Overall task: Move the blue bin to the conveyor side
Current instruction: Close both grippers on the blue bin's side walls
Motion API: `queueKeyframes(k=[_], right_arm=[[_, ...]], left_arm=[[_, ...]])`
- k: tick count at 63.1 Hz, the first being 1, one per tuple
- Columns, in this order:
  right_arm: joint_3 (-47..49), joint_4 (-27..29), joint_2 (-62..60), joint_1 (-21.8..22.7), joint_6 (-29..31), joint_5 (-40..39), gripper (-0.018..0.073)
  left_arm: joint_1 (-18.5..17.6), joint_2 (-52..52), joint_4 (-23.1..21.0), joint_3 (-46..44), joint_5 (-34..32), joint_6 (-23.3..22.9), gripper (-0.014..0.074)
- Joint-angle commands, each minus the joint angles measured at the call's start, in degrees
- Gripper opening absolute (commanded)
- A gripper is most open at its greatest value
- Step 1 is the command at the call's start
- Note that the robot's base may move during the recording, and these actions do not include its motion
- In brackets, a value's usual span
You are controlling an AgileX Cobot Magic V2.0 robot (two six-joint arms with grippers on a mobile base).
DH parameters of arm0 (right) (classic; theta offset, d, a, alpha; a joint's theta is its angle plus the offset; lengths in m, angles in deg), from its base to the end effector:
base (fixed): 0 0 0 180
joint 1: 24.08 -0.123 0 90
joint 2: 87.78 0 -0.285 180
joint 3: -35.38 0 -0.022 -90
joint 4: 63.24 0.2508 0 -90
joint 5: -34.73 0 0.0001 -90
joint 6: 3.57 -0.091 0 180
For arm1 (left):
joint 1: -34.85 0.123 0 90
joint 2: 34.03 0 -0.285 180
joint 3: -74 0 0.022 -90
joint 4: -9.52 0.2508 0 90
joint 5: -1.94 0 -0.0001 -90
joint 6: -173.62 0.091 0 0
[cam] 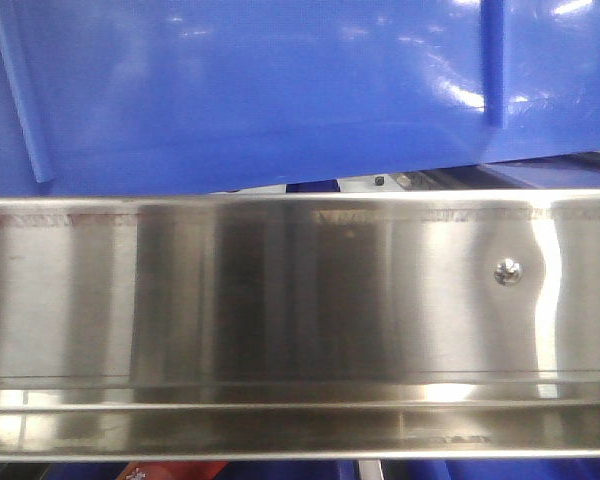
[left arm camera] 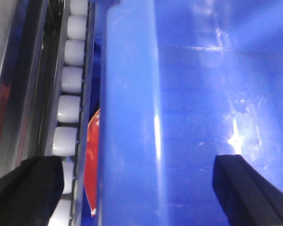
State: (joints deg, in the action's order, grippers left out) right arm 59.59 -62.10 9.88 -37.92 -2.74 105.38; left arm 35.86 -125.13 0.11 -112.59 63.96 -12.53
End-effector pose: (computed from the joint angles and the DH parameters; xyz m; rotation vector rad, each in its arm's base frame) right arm 0.3155 0.0795 0.4242 -0.3209 2.4983 0.1186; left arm 0.3032 -0.0078 0.3790 -0.2023 2.5474 -0.2496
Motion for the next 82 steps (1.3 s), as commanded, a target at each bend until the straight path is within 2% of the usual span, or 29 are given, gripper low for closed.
queueKeyframes(k=[1, 21, 26, 29, 44, 48, 55, 82], right_arm=[[-0.24, -1.45, -0.53, 0.09, -0.83, -0.68, -0.0071], [-0.24, -1.15, -0.41, 0.09, -0.83, -0.68, -0.0071], [-0.24, -1.15, -0.41, 0.09, -0.83, -0.68, -0.0071], [-0.24, -1.15, -0.41, 0.09, -0.83, -0.68, -0.0071], [-0.24, -1.15, -0.41, 0.09, -0.83, -0.68, -0.0071], [-0.24, -1.15, -0.41, 0.09, -0.83, -0.68, -0.0071], [-0.24, -1.15, -0.41, 0.09, -0.83, -0.68, -0.0071], [-0.24, -1.15, -0.42, 0.09, -0.83, -0.68, -0.0071]], left_arm=[[-0.04, 0.23, 0.06, -0.25, 0.03, -0.49, 0.0537], [-0.04, 0.23, 0.33, -0.25, 0.03, -0.49, 0.0534], [-0.04, 0.23, 0.33, -0.25, 0.03, -0.49, 0.0498], [-0.04, 0.23, 0.33, -0.25, 0.15, -0.49, 0.0451], [-0.04, 0.23, -0.5, -0.25, 0.15, -0.49, 0.004], [-0.04, 0.23, -0.72, -0.25, 0.15, -0.49, -0.0041], [-0.04, 0.23, -0.72, -0.25, 0.15, -0.49, -0.0003], [-0.04, 0.23, -0.72, -0.25, -0.91, -0.49, -0.0006]])
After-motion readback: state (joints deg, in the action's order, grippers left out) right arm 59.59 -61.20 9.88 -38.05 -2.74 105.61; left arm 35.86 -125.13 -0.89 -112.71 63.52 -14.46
